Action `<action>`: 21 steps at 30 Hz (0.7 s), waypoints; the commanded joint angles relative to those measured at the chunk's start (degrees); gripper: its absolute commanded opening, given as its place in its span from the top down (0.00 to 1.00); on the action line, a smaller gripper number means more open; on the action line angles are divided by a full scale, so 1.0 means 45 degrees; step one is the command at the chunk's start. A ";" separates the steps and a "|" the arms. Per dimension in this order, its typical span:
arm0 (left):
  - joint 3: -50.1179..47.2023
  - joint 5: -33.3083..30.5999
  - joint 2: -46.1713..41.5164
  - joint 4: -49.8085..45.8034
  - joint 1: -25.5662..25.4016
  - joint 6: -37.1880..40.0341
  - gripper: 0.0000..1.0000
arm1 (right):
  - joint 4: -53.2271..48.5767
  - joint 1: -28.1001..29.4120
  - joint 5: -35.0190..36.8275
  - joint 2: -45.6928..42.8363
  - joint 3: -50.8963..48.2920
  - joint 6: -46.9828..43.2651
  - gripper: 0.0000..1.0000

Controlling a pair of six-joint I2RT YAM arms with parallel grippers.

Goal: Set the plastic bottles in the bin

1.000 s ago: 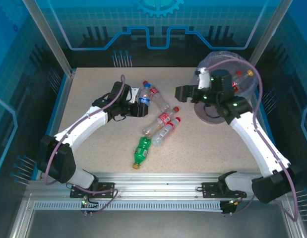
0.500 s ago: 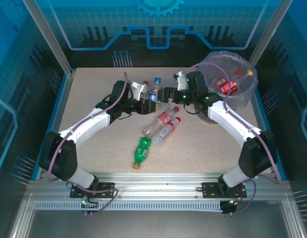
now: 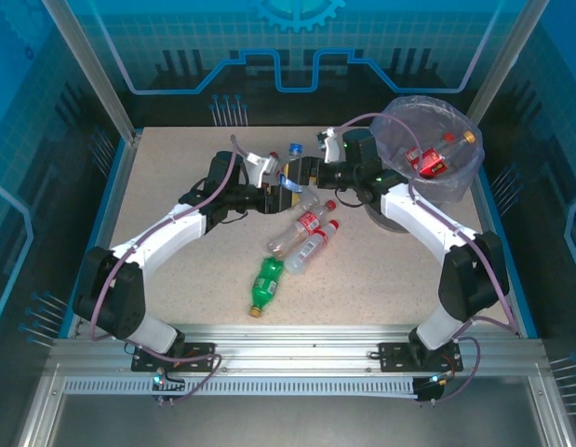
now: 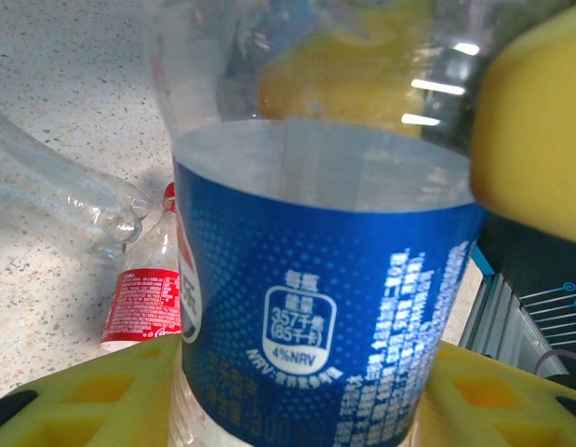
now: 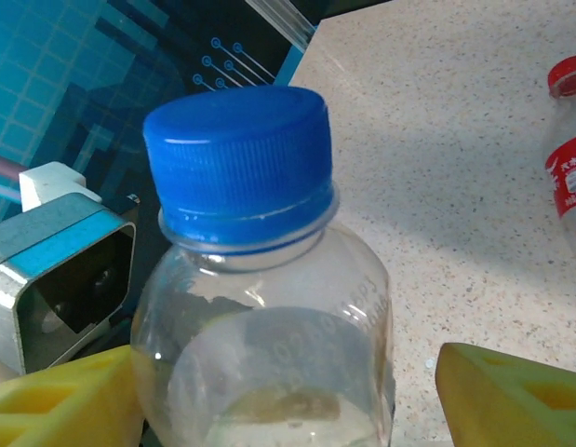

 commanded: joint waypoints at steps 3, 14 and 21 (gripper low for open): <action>-0.0246 0.0625 -0.0066 0.0485 -0.0110 0.0208 0.54 | 0.0559 0.0111 0.0163 0.0108 0.0226 0.0180 0.29; -0.0488 0.0549 -0.0107 0.1008 -0.0099 -0.0182 0.28 | 0.0286 0.0021 0.0434 -0.0028 0.0521 -0.0187 0.39; -0.0802 0.0370 -0.1001 0.0511 0.0025 -0.0163 0.01 | -0.0900 -0.0216 0.1060 -0.0224 0.1751 -0.1289 0.39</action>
